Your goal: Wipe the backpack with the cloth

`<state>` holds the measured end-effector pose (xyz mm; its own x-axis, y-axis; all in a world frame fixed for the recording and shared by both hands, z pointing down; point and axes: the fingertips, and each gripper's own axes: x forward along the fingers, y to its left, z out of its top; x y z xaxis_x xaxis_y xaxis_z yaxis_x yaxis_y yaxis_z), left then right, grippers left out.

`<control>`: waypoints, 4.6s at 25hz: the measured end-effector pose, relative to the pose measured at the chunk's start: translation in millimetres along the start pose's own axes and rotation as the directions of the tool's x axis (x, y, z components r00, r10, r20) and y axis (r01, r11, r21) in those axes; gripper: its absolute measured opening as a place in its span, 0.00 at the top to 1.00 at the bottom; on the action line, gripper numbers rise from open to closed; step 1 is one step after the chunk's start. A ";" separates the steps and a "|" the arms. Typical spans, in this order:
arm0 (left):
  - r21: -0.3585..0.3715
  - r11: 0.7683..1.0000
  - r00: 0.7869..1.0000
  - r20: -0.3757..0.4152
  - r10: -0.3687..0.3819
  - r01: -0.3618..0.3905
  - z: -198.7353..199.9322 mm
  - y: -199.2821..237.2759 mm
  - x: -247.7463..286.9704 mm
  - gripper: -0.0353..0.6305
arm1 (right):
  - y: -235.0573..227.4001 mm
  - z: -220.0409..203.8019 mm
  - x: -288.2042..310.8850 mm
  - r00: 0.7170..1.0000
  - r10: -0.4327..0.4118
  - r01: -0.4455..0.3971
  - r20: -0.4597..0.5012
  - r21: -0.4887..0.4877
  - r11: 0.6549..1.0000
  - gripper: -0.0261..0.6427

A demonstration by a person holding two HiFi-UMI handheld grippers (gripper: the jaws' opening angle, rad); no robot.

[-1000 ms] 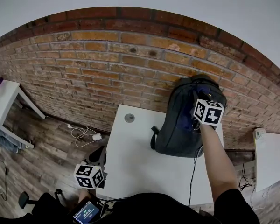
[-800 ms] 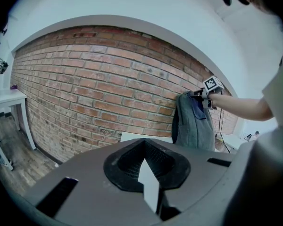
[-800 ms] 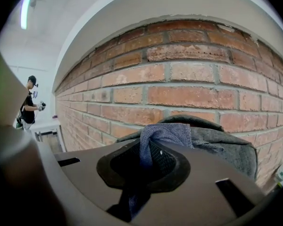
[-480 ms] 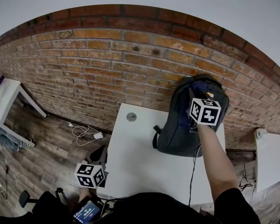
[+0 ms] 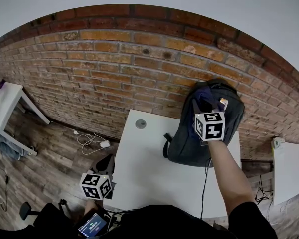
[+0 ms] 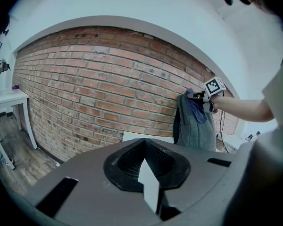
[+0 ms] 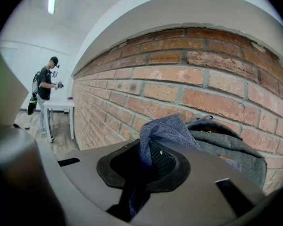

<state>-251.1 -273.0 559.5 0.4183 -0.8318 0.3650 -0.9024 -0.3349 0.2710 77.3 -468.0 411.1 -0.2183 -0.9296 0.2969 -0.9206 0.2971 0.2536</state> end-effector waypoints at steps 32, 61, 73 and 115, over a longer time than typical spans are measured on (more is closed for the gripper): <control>0.022 0.999 0.999 -0.016 -0.032 0.033 -4.2 -15.2 -6.0 0.95 | 139.9 -166.2 -63.1 0.944 0.271 -0.272 -0.189 0.025 0.962 0.89; 0.016 1.000 0.999 -0.035 -0.019 0.020 -12.6 -16.0 -8.3 0.95 | 169.2 -240.0 -90.2 0.897 0.293 -0.282 -0.331 0.081 0.956 0.89; 0.008 1.000 0.999 -0.043 -0.007 0.007 -18.2 -10.9 -15.1 0.95 | 107.6 -111.1 -31.2 0.979 0.143 -0.115 -0.147 0.186 0.976 0.89; -0.031 0.997 0.996 -0.052 0.069 -0.071 -29.2 15.8 -33.1 0.95 | 85.0 -49.2 27.4 0.988 -0.006 0.030 -0.157 0.153 0.988 0.89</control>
<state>-276.2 -237.8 577.7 0.3600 -0.8285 0.4289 -0.9260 -0.2615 0.2721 9.1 -457.6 486.1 -0.1591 -0.8854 0.4367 -0.9655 0.2319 0.1184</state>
